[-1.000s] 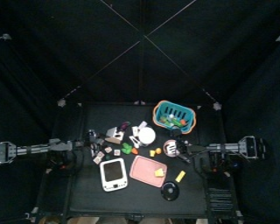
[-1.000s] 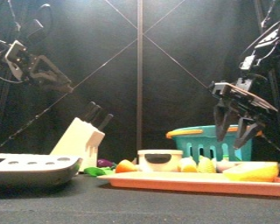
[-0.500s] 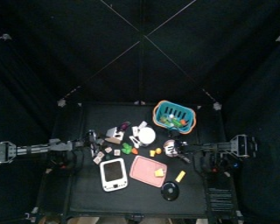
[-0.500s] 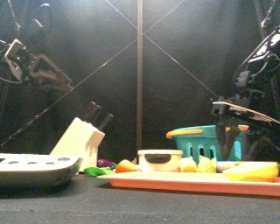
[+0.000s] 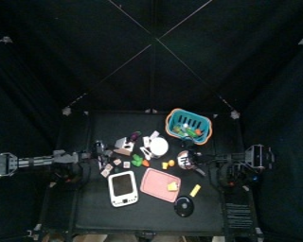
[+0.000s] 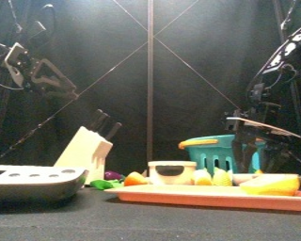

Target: Grab squash half

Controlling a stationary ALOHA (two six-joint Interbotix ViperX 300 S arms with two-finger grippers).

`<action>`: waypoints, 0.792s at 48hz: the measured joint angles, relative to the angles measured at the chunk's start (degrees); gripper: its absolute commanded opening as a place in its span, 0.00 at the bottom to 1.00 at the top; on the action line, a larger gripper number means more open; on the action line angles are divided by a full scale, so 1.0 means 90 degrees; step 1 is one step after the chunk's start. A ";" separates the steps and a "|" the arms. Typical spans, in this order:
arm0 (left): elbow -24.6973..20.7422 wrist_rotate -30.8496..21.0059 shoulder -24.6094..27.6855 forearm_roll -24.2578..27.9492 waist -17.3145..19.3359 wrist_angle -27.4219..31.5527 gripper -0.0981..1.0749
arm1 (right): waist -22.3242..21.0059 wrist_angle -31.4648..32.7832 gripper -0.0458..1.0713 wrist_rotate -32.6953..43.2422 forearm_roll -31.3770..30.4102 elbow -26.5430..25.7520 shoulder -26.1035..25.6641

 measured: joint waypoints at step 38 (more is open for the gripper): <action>0.0010 0.0010 0.0010 0.0000 0.0000 0.0020 0.82 | 0.0068 0.0732 0.56 0.0000 -0.0068 -0.0059 -0.0693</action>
